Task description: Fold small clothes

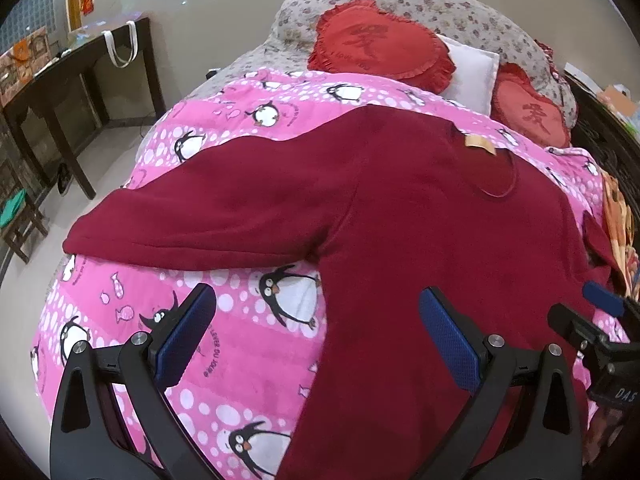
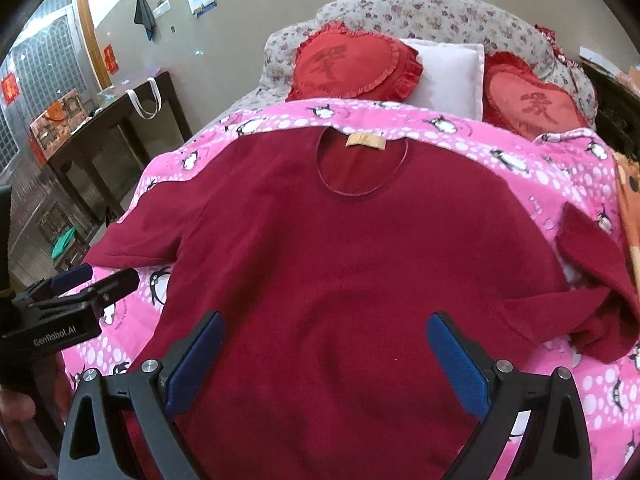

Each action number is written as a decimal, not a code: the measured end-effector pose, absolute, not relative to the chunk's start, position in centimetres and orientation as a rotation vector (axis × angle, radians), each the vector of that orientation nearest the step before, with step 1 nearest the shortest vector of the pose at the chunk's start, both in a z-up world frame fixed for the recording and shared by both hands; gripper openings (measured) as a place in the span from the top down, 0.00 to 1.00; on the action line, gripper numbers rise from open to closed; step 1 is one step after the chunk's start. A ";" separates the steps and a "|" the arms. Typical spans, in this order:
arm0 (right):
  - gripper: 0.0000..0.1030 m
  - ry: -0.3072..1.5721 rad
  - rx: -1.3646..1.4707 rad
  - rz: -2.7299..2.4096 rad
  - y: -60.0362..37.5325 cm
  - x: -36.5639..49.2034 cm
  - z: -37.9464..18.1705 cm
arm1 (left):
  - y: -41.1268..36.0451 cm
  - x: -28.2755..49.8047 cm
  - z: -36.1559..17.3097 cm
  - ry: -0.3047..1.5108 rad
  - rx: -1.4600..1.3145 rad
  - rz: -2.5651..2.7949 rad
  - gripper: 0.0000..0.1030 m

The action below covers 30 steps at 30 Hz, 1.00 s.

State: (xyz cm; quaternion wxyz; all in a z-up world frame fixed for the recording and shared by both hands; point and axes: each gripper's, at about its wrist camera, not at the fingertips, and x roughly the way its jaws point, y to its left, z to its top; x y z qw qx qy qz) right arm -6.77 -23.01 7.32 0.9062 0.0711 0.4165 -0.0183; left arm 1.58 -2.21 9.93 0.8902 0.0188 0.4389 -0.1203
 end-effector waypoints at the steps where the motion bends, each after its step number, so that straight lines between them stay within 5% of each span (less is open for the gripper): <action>1: 0.02 0.863 0.148 -0.036 -22.9 -6.6 7.1 | -2.0 1.8 9.8 0.913 0.033 -0.245 0.01; 30: 0.02 0.889 0.167 -0.068 -23.0 -4.3 5.2 | 1.5 4.6 8.3 0.947 -0.033 -0.164 0.01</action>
